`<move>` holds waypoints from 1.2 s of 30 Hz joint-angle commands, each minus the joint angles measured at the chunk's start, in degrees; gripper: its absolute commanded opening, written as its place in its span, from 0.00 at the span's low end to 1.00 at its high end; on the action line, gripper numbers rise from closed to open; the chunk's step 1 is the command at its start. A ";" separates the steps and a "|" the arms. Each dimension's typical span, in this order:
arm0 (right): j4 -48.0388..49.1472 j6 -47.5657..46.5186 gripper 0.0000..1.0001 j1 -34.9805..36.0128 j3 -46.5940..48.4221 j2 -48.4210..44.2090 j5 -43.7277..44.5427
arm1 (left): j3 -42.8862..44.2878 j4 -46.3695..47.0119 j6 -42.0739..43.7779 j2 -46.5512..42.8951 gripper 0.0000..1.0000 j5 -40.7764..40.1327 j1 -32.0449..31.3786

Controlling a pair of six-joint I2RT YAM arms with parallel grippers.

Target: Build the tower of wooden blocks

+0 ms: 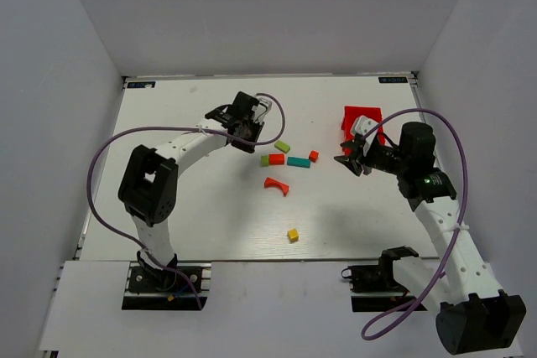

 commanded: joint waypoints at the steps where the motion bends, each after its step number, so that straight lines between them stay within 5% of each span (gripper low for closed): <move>1: -0.05 -0.08 0.48 -0.22 -0.33 0.06 -0.96 | 0.71 -2.82 -8.91 -0.18 0.36 -1.03 0.06; 36: 0.03 -0.34 0.48 -0.40 -0.77 -0.38 -0.96 | 5.72 -3.53 -14.89 10.27 0.37 0.81 0.06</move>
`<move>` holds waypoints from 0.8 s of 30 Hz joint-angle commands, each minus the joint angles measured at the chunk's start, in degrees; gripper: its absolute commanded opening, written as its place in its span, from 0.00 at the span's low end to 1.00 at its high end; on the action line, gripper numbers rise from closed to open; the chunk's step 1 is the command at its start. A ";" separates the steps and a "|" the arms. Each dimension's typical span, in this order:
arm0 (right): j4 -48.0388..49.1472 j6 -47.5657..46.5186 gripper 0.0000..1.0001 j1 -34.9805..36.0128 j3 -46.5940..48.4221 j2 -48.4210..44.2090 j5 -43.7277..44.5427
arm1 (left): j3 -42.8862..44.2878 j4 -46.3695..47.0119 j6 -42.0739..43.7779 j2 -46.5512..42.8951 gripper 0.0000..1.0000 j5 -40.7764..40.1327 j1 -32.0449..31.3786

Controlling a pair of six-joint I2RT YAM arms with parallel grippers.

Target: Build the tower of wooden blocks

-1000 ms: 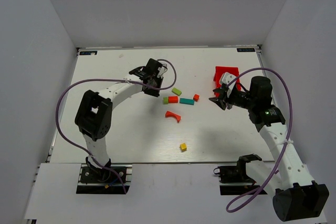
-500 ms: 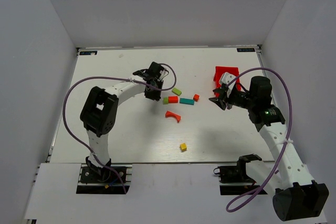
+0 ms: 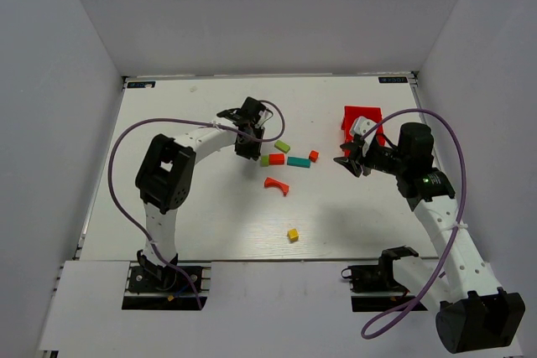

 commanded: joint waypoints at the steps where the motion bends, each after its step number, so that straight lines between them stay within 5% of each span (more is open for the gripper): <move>1: 0.32 -0.23 0.48 -0.31 0.06 -0.77 -0.96 | 2.02 0.17 -0.40 -0.04 0.37 1.49 0.06; 24: 0.05 -0.14 0.48 -0.49 -0.29 -1.12 -1.14 | 4.83 -0.45 -0.40 2.16 0.37 2.02 0.06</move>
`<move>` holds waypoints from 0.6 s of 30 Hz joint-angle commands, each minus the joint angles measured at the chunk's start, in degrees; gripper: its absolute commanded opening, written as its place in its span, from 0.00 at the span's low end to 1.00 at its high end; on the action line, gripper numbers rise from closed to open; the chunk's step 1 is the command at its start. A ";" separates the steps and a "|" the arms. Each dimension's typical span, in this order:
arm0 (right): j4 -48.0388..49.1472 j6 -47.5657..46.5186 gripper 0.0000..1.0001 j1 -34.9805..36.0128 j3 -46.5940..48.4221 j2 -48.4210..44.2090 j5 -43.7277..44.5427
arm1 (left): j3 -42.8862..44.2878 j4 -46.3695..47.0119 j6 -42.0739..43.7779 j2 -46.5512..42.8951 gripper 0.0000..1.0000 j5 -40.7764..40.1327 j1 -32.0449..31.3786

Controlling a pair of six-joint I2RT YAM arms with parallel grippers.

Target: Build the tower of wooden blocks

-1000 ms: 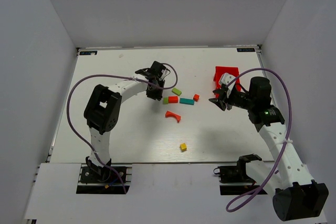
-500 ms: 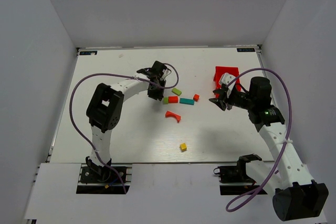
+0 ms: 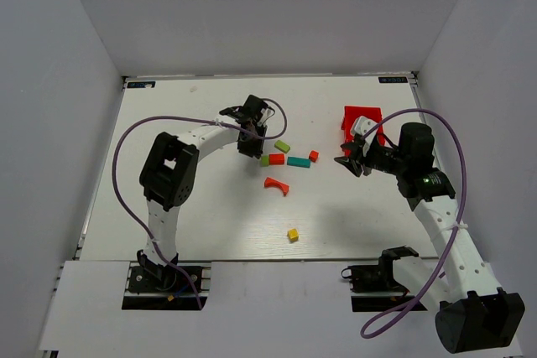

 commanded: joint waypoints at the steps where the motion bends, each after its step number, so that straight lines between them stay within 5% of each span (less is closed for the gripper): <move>1: 0.05 -0.23 0.48 -0.25 -0.12 -1.10 -1.20 | 1.75 -0.03 -0.38 -0.16 0.37 1.08 0.06; 18: 0.23 -0.32 0.48 -0.34 -0.03 -0.75 -1.29 | 2.28 -0.03 -0.38 0.37 0.35 2.22 0.06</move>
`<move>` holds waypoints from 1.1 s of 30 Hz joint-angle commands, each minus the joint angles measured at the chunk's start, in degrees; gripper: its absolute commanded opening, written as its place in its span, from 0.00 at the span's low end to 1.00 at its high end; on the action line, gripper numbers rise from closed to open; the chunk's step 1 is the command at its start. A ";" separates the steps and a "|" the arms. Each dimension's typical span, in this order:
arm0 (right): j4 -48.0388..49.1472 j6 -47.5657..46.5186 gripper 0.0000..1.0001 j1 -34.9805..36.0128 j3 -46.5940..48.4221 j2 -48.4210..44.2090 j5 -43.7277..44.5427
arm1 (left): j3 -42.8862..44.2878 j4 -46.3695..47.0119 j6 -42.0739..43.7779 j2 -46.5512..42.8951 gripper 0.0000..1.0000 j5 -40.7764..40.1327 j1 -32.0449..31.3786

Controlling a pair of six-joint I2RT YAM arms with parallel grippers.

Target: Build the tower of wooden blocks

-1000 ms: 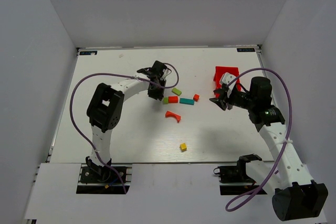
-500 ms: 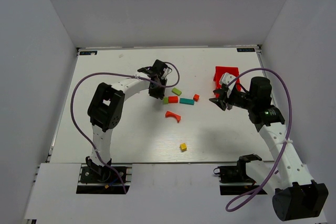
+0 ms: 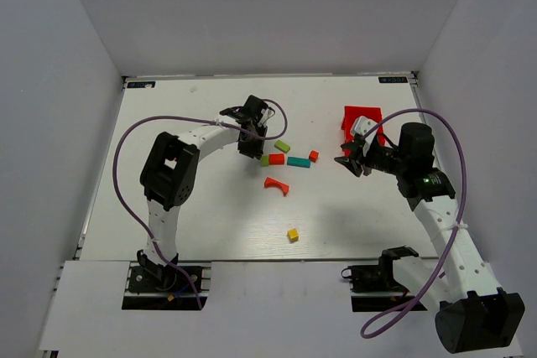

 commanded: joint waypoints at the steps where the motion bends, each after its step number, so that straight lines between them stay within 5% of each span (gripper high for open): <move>1: -0.03 -0.32 0.48 -0.27 -0.01 -1.01 -1.18 | 2.26 0.01 -0.36 -0.09 0.35 1.52 0.06; 33: 0.05 -0.41 0.49 -0.27 -0.09 -0.75 -1.18 | -1.07 -2.28 -0.44 -4.39 0.40 -2.86 0.06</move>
